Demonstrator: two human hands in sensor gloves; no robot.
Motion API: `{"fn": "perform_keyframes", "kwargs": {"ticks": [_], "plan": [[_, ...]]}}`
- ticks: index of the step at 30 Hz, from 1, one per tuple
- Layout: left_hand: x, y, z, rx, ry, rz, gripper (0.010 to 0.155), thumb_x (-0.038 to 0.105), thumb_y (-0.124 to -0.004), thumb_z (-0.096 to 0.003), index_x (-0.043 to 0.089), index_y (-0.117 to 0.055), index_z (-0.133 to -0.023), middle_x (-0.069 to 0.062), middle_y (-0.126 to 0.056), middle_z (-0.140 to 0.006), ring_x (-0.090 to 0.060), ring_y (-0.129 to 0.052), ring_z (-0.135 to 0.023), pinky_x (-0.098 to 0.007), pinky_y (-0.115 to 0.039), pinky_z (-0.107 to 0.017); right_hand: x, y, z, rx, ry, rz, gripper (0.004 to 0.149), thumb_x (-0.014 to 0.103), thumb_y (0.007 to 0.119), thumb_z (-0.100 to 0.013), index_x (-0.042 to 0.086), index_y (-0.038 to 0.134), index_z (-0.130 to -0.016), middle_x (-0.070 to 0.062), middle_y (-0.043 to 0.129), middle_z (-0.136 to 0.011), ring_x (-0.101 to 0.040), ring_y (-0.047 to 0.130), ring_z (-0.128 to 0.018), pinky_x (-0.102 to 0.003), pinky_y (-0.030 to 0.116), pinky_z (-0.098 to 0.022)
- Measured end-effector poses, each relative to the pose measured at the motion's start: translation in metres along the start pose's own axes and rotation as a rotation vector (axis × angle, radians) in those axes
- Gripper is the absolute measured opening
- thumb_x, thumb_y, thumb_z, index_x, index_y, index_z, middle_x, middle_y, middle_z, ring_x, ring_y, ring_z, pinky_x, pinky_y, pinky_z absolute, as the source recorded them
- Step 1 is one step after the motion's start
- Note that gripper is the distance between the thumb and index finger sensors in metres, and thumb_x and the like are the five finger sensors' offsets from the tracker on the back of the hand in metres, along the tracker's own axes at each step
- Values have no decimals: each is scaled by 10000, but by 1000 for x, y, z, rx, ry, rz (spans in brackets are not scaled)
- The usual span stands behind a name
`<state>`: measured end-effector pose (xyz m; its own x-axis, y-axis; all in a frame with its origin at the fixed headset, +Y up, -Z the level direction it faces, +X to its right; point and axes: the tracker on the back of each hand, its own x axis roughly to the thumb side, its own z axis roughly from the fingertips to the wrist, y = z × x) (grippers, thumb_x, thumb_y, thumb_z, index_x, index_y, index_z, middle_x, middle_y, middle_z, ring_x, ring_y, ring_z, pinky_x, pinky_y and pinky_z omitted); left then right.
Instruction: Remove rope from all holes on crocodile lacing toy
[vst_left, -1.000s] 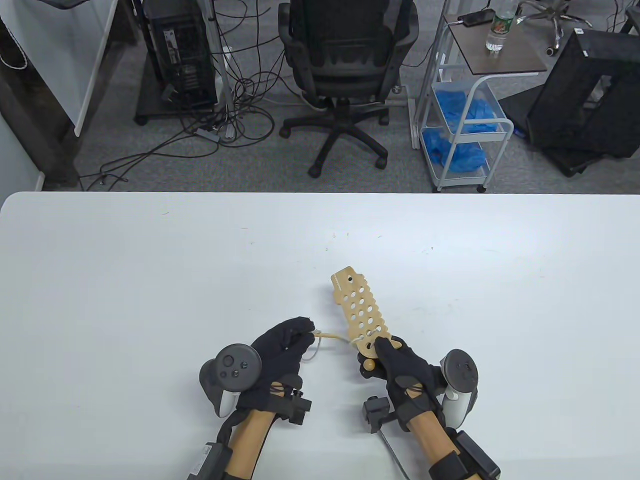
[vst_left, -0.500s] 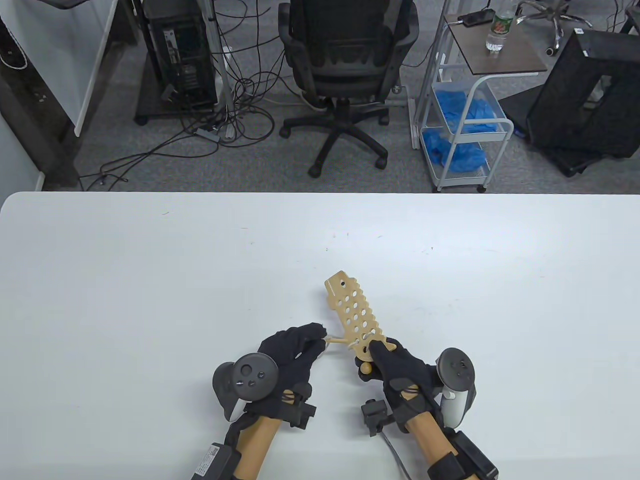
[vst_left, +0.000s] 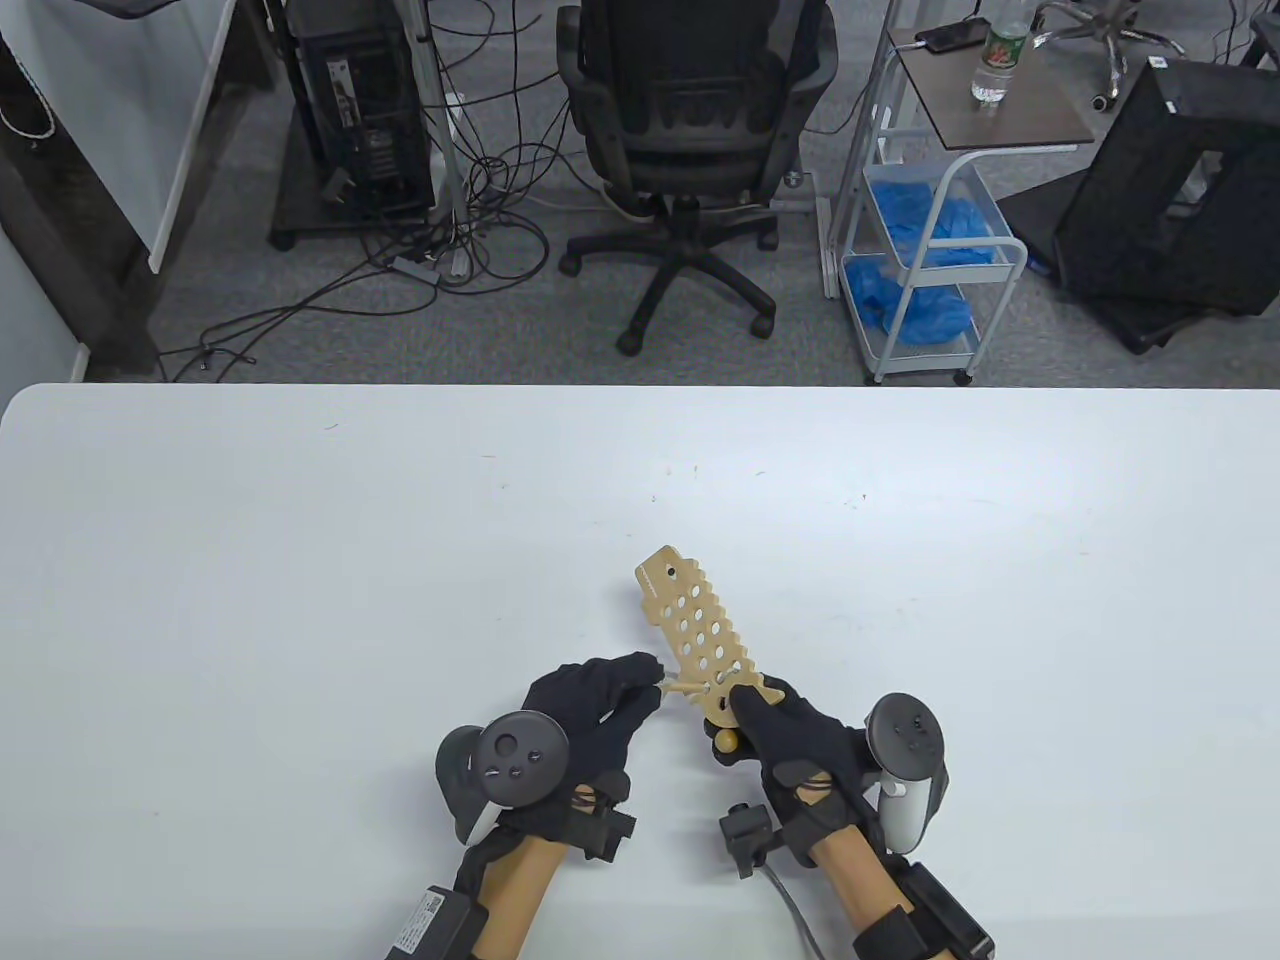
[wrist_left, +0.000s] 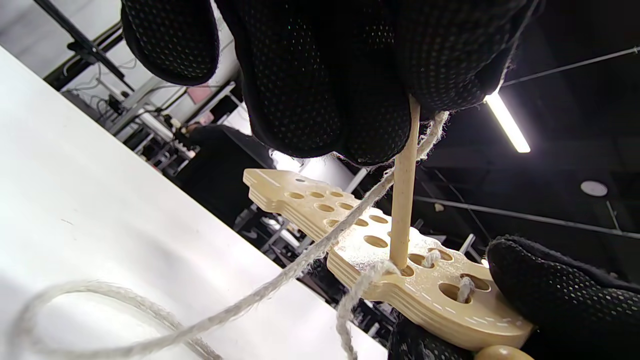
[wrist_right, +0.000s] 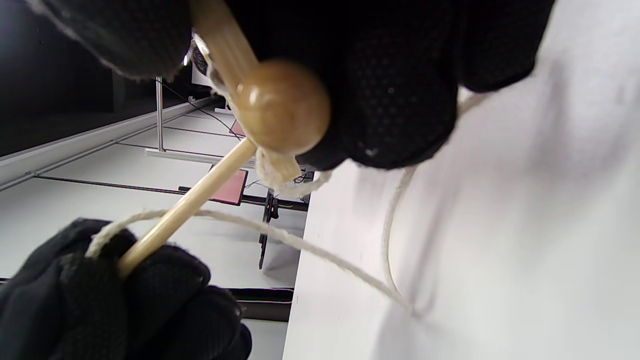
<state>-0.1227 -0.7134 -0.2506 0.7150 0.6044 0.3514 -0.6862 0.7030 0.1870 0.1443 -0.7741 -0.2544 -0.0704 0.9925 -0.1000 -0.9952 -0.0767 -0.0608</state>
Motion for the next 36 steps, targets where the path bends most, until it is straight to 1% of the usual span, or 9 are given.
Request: {"fn": "perform_keyframes", "kwargs": {"ticks": [8, 16, 20, 26, 27, 30, 32, 36], "plan": [[7, -2, 1, -7, -40, -62, 401, 435, -866, -441, 422, -870, -842, 72, -1000, -735, -114, -996, -627, -541, -753, -653, 2, 1, 0, 13, -9, -4, 521, 381, 812, -412, 25, 805, -791, -235, 972, -614, -381, 986, -419, -638, 731, -477], [20, -11, 2, -59, -118, -171, 405, 439, -868, -435, 427, -877, -840, 74, -992, -733, -114, -989, -618, -536, -756, -649, 5, 6, 1, 49, -31, -21, 517, 381, 813, -411, 24, 809, -785, -233, 976, -605, -379, 988, -413, -639, 733, -475], [22, -12, 3, -61, -123, -170, 408, 438, -869, -433, 425, -883, -841, 76, -995, -724, -114, -991, -608, -535, -758, -646, 6, 7, 2, 56, -37, -28, 518, 383, 812, -411, 24, 810, -784, -231, 976, -605, -379, 988, -412, -639, 734, -474], [18, -9, 2, -55, -106, -141, 418, 429, -864, -439, 431, -881, -857, 75, -1001, -708, -115, -994, -593, -536, -759, -645, 9, 6, 3, 58, -48, -63, 516, 383, 812, -412, 23, 812, -781, -232, 979, -600, -379, 989, -408, -639, 736, -470], [18, -9, 3, -56, -107, -135, 422, 467, -831, -455, 432, -868, -874, 74, -1000, -710, -117, -993, -594, -537, -757, -647, 9, 6, 3, 56, -47, -68, 517, 384, 811, -411, 22, 812, -781, -231, 979, -600, -377, 990, -407, -638, 737, -469], [14, -8, 2, -51, -82, -92, 513, 470, -801, -466, 417, -762, -975, 77, -997, -714, -114, -991, -597, -535, -757, -646, 9, 4, 3, 49, -42, -104, 517, 384, 811, -412, 22, 812, -781, -231, 978, -601, -377, 991, -407, -638, 738, -468], [9, -7, 1, -39, -48, -56, 550, 467, -770, -479, 392, -700, -1019, 79, -993, -719, -115, -989, -599, -533, -757, -644, 9, 3, 2, 45, -44, -125, 517, 386, 810, -413, 23, 811, -782, -229, 979, -601, -377, 991, -406, -638, 737, -469], [-3, -4, 0, -13, 34, 3, 537, 440, -743, -494, 366, -697, -1023, 75, -995, -715, -120, -992, -589, -531, -765, -631, 10, 1, 2, 45, -52, -164, 516, 388, 808, -414, 27, 809, -783, -226, 980, -602, -373, 991, -409, -636, 739, -472]]}}
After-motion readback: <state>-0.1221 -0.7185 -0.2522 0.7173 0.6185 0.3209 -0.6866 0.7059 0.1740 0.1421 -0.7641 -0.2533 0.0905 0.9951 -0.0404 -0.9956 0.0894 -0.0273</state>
